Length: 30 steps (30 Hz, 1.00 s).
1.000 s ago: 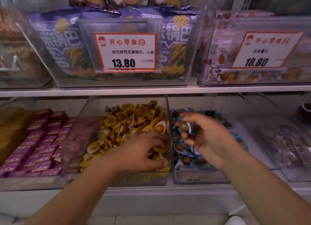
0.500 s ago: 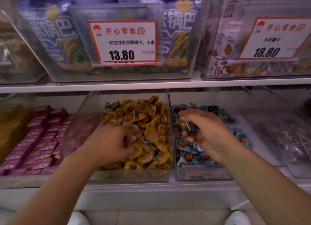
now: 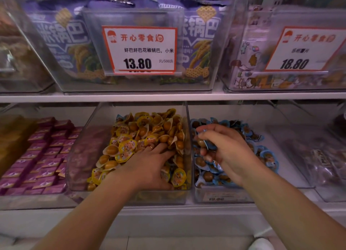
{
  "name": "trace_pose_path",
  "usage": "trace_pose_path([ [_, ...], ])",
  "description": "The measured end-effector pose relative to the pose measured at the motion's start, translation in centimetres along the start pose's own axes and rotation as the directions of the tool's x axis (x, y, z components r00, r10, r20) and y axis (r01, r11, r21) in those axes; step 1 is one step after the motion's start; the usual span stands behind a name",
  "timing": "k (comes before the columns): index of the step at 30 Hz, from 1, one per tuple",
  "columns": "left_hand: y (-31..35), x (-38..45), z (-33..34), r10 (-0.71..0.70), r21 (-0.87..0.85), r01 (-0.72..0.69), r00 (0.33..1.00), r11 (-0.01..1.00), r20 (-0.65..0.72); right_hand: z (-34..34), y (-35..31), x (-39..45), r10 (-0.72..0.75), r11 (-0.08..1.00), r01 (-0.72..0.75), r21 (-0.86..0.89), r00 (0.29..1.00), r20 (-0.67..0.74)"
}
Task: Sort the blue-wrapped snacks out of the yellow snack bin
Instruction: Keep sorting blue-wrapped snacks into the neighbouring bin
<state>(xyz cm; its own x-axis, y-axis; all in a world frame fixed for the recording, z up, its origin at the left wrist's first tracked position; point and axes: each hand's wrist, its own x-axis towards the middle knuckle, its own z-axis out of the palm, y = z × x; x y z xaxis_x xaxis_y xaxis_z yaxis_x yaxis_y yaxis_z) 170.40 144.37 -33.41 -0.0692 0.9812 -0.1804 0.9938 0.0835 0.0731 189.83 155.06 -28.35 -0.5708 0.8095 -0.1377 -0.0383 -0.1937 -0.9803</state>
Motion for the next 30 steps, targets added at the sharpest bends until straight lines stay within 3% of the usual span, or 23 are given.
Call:
trace_pose_path([
  [7,1.3,0.5,-0.6,0.059,0.153,-0.052,0.997,0.987,-0.043,0.2,0.5,-0.1,0.01,0.999,-0.011,-0.033,1.0,-0.02],
  [12,1.2,0.5,-0.6,0.103,0.135,-0.092,0.991,0.987,-0.081,0.4,0.6,0.0,0.019,0.999,-0.021,-0.047,1.0,-0.024],
  [15,1.0,0.6,-0.8,0.067,0.038,-0.061,0.982,0.997,-0.176,0.4,0.4,0.1,0.027,0.999,-0.028,-0.043,0.999,-0.035],
  [18,0.0,0.2,-1.7,-0.064,-0.303,0.004,0.981,0.953,-0.185,0.1,0.1,-0.1,0.018,1.0,-0.019,-0.025,0.999,-0.035],
  [20,-0.6,-0.4,-2.7,-0.192,-0.647,0.021,0.962,0.762,-0.196,-0.2,-0.2,-0.2,0.001,1.0,-0.001,-0.012,0.999,-0.04],
  [22,-0.7,-1.0,-3.9,-0.338,-0.932,-0.035,0.926,0.362,-0.166,-0.3,-0.5,-0.4,-0.016,1.0,0.017,0.018,0.998,-0.058],
  [24,0.0,-1.4,-4.9,-0.388,-0.991,-0.122,0.917,-0.046,-0.095,0.0,-1.0,-0.8,-0.026,0.998,0.031,0.059,0.996,-0.088],
  [25,0.5,-1.4,-5.2,-0.395,-0.974,-0.156,0.915,-0.167,-0.079,0.3,-1.3,-1.0,-0.026,0.995,0.035,0.089,0.995,-0.099],
  [27,1.9,-1.4,-5.8,-0.415,-0.932,-0.212,0.907,-0.293,-0.076,1.2,-1.8,-1.6,-0.006,0.986,0.022,0.168,0.995,-0.097],
  [30,4.4,-1.1,-6.2,-0.48,-0.906,-0.29,0.869,-0.307,-0.116,2.7,-2.7,-2.4,0.04,0.964,-0.024,0.266,0.998,-0.053],
])
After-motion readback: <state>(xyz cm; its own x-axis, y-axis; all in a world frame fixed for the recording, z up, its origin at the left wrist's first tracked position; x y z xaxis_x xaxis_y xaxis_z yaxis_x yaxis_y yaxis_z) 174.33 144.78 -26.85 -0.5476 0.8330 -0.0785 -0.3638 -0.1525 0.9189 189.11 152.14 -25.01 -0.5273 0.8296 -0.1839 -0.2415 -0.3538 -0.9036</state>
